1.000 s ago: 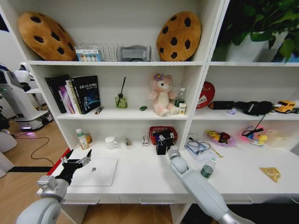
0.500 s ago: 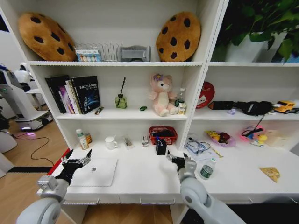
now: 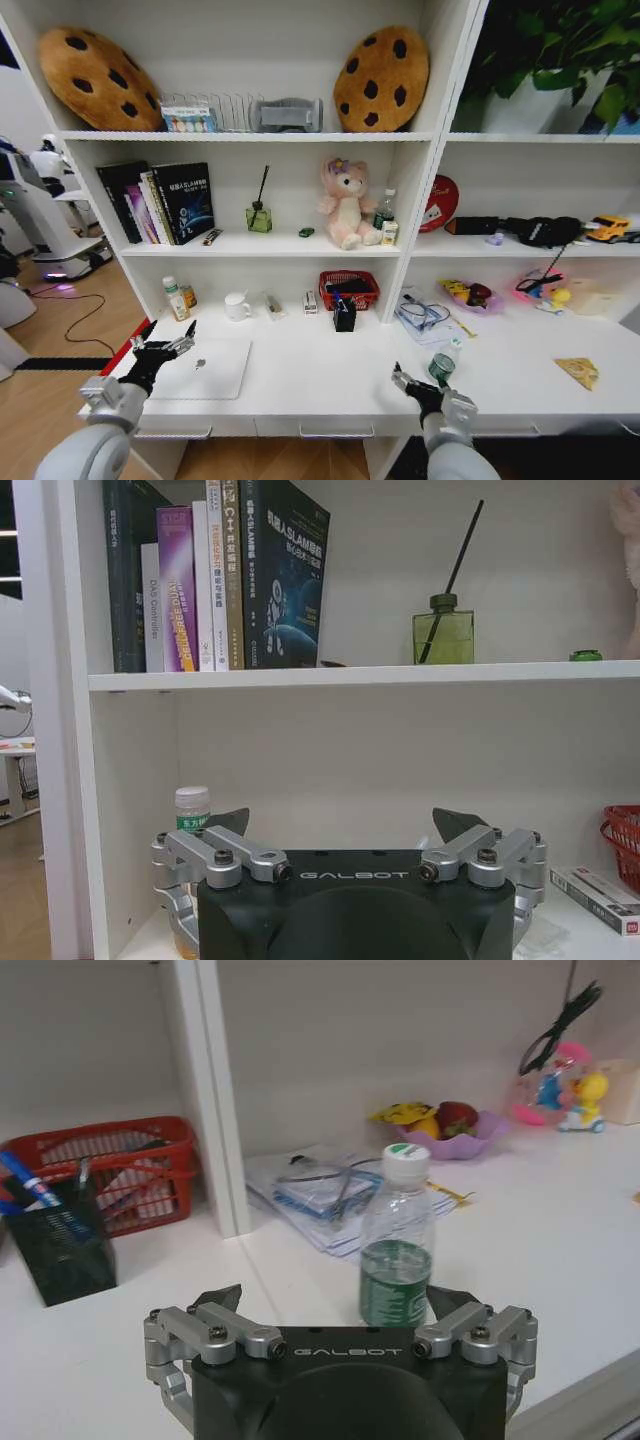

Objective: Organize the objects on the table.

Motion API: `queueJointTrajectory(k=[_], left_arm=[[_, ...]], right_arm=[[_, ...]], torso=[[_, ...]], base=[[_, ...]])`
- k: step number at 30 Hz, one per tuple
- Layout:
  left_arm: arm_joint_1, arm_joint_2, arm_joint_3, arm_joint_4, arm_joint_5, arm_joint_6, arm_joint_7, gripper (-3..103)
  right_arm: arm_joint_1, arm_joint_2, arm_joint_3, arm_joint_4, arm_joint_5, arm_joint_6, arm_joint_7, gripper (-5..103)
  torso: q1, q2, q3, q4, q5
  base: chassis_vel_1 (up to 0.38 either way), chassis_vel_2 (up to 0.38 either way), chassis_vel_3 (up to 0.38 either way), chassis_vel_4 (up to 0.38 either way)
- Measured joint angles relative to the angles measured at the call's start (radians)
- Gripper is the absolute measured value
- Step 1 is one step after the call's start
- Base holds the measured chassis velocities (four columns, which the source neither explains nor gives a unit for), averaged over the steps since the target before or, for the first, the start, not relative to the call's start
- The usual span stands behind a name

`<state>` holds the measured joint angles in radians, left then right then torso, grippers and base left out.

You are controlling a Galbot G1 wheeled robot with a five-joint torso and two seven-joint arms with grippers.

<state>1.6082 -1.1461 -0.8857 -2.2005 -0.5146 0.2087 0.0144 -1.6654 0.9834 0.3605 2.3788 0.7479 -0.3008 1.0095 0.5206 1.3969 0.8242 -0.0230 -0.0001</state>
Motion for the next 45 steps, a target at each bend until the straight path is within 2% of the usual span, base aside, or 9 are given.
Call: queueJointTrajectory(k=[4,9,12,15,20,26,33,44,45], left_arm=[[0.0,0.0,0.0,0.0,0.0,0.0,0.0,100],[0.0,0.0,0.0,0.0,0.0,0.0,0.0,100],[0.0,0.0,0.0,0.0,0.0,0.0,0.0,100],[0.0,0.0,0.0,0.0,0.0,0.0,0.0,100],[0.0,0.0,0.0,0.0,0.0,0.0,0.0,100],[0.0,0.0,0.0,0.0,0.0,0.0,0.0,100],[0.0,0.0,0.0,0.0,0.0,0.0,0.0,100],[0.0,0.0,0.0,0.0,0.0,0.0,0.0,100],[0.0,0.0,0.0,0.0,0.0,0.0,0.0,100]], right_arm=[[-0.01,0.005,0.031,-0.005,-0.033,0.018,0.03,100],[0.022,0.017,0.039,-0.044,-0.052,0.022,0.032,100],[0.064,0.023,0.044,-0.081,-0.037,0.024,0.022,100],[0.166,0.024,0.042,-0.154,-0.026,0.035,-0.022,100],[0.233,0.017,0.031,-0.199,0.007,0.026,-0.022,100],[0.252,0.02,0.03,-0.239,0.074,0.013,-0.006,100],[0.262,0.038,0.033,-0.299,0.108,0.011,0.0,100],[0.354,0.044,0.008,-0.422,0.124,0.011,-0.024,102],[0.357,0.043,0.005,-0.423,0.124,0.011,-0.026,98]], torso=[[0.0,0.0,0.0,0.0,0.0],[0.0,0.0,0.0,-0.0001,0.0001],[0.0,0.0,0.0,0.0,0.0],[0.0,0.0,0.0,0.0,0.0],[0.0,0.0,0.0,0.0002,-0.0001],[0.0,0.0,0.0,-0.0001,0.0],[0.0,0.0,0.0,-0.0001,0.0],[0.0,0.0,0.0,0.0001,0.0],[0.0,0.0,0.0,0.0001,-0.0001]], base=[[0.0,0.0,0.0,0.0],[0.0,0.0,0.0,0.0],[0.0,0.0,0.0,0.0],[0.0,0.0,0.0,0.0],[0.0,0.0,0.0,0.0],[0.0,0.0,0.0,0.0],[0.0,0.0,0.0,0.0],[0.0,0.0,0.0,0.0],[0.0,0.0,0.0,0.0]])
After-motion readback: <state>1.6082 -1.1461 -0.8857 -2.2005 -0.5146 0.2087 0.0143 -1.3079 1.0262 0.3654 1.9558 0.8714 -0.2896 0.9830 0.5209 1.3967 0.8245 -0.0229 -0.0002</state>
